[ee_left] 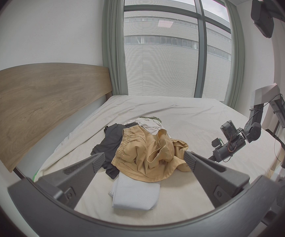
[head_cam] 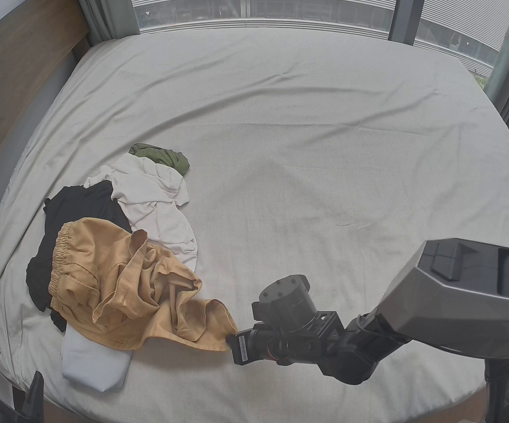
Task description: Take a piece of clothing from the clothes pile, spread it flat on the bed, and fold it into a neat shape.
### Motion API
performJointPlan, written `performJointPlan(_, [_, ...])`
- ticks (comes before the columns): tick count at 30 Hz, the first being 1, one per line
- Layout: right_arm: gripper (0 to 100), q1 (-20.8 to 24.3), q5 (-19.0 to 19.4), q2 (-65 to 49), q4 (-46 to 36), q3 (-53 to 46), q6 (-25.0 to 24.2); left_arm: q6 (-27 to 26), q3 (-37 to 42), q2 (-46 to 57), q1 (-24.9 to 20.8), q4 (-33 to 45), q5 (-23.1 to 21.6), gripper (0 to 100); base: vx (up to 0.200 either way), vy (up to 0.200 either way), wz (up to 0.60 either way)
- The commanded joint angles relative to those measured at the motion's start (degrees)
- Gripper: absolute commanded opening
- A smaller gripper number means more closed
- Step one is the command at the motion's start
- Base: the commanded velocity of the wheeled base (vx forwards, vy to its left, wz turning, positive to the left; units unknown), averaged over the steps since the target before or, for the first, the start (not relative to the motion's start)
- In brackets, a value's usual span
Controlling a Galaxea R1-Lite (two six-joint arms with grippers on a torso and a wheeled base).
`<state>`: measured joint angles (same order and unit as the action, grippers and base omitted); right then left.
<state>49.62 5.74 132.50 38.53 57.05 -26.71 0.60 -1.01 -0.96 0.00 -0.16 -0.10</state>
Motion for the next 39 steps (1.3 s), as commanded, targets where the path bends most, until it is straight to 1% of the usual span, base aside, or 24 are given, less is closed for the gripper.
performJointPlan(1, [0, -1.4, -0.1, -5.6, 0.0, -4.2, 0.0, 0.0, 1.0, 1.0, 0.0, 0.0, 0.0, 100, 0.000, 0.000, 0.00])
performJointPlan(4, [0, -2.4, -0.4, -6.8, 0.3, -6.8, 0.1, 0.0, 1.0, 1.0, 0.0, 0.0, 0.0, 100, 0.000, 0.000, 0.00])
performJointPlan(8, [0, -3.8, -1.7, -7.3, 4.9, -10.4, 0.3, 0.0, 1.0, 1.0, 0.0, 0.0, 0.0, 100, 0.000, 0.000, 0.00])
performJointPlan(11, [0, -4.4, -1.7, -7.3, 7.2, -12.0, 0.6, 0.0, 1.0, 1.0, 0.0, 0.0, 0.0, 100, 0.000, 0.000, 0.00])
performJointPlan(12, [0, -5.0, -1.7, -7.3, 9.5, -13.5, 0.6, 0.0, 1.0, 1.0, 0.0, 0.0, 0.0, 100, 0.000, 0.000, 0.00])
performJointPlan(15, [0, -5.4, -1.8, -7.4, 10.6, -14.7, 0.6, 0.0, 1.0, 1.0, 0.0, 0.0, 0.0, 100, 0.000, 0.000, 0.00])
performJointPlan(28, [0, -9.9, -1.9, -9.6, 19.2, -23.9, 1.8, 0.0, 1.0, 1.0, 0.0, 0.0, 0.0, 100, 0.000, 0.000, 0.00])
performJointPlan(39, [0, -12.1, -1.9, -9.6, 27.5, -31.3, 2.0, -0.1, 1.0, 1.0, 0.0, 0.0, 0.0, 100, 0.000, 0.000, 0.00])
